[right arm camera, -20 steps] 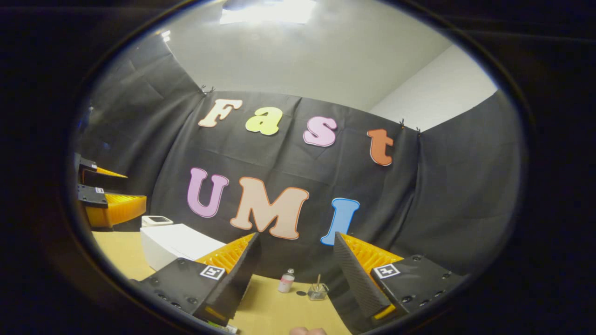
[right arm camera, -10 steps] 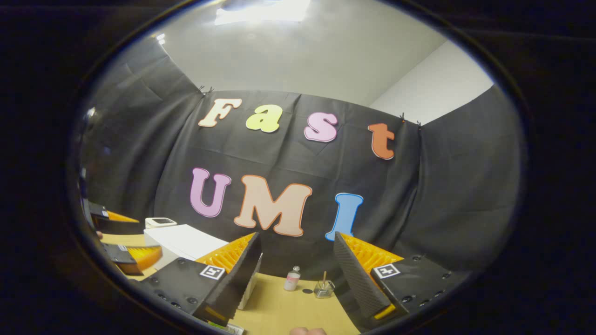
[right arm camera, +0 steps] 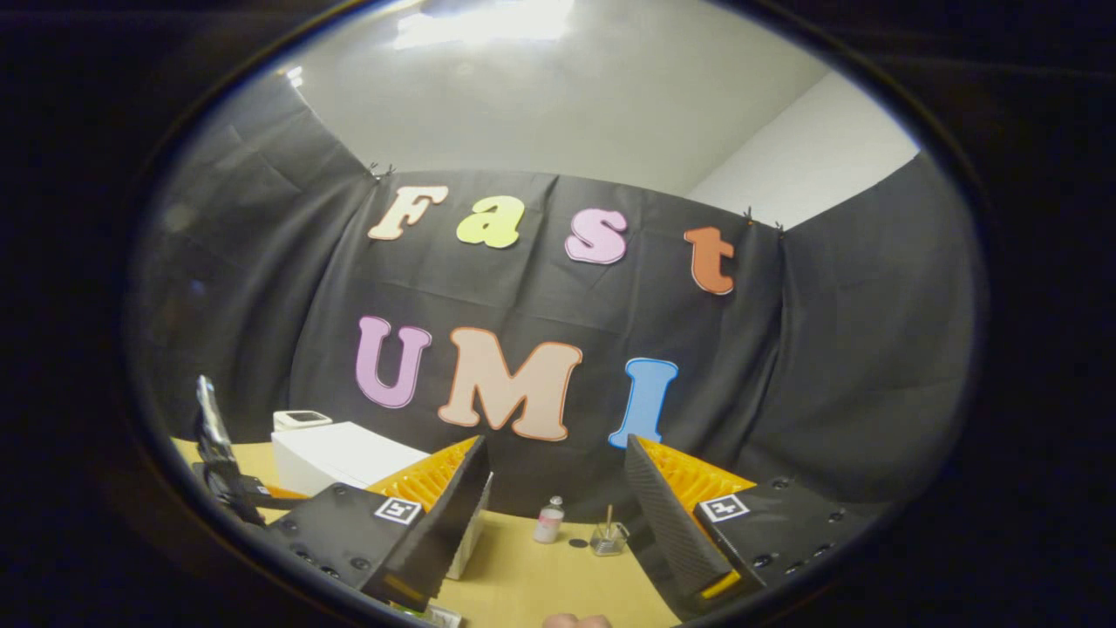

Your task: Open the microwave oven with the left hand, put the food in, and close the microwave oven.

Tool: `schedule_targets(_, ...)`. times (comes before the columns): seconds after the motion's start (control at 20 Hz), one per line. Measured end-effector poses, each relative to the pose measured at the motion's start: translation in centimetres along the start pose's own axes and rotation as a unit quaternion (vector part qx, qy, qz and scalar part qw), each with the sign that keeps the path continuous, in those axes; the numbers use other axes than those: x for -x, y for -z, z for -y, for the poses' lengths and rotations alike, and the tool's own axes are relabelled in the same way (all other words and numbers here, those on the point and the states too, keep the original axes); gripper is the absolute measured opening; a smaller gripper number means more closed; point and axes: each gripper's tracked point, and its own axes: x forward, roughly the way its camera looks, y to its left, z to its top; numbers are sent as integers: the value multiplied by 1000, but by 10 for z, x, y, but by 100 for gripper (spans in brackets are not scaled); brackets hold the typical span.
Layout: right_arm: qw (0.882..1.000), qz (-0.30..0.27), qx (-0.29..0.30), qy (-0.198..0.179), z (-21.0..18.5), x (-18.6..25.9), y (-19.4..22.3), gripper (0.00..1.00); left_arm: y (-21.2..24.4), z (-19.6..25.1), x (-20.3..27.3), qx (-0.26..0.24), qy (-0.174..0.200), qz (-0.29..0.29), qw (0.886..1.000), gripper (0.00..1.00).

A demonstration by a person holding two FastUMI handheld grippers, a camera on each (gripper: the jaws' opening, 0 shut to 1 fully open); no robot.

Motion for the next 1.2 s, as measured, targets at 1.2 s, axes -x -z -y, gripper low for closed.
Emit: schedule_targets(1.2,997,-22,31,68,61,10,15,96,87,8,-116,12,-8,-130,991,90)
